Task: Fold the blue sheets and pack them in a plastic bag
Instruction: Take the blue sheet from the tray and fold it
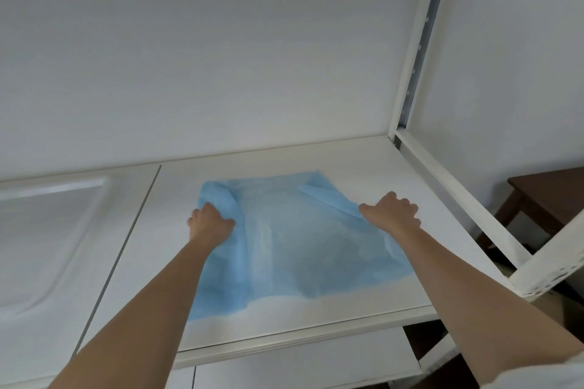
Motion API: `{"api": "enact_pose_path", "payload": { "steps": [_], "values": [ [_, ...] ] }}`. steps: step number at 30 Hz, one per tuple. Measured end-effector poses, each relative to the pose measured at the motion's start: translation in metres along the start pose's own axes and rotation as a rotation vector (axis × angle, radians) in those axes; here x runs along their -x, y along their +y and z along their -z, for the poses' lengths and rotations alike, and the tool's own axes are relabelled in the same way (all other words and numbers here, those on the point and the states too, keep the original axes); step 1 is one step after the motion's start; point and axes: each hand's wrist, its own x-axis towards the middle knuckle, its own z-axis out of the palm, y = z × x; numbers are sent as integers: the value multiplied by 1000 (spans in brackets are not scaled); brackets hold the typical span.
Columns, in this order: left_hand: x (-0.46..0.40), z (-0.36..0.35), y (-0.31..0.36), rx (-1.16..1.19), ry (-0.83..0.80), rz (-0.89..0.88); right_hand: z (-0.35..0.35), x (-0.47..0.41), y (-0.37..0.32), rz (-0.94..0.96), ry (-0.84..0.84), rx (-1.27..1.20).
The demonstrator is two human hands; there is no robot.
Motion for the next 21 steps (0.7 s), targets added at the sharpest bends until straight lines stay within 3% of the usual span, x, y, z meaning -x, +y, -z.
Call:
{"api": "enact_pose_path", "payload": {
  "steps": [7, 16, 21],
  "values": [
    [19, -24, -6, 89, -124, 68, -33, 2, -13, 192, 56, 31],
    [7, -17, -16, 378, -195, 79, -26, -5, -19, 220, 270, -228],
    [5, -15, -13, 415, -215, 102, -10, -15, -11, 116, 336, -330]
  ]
}}
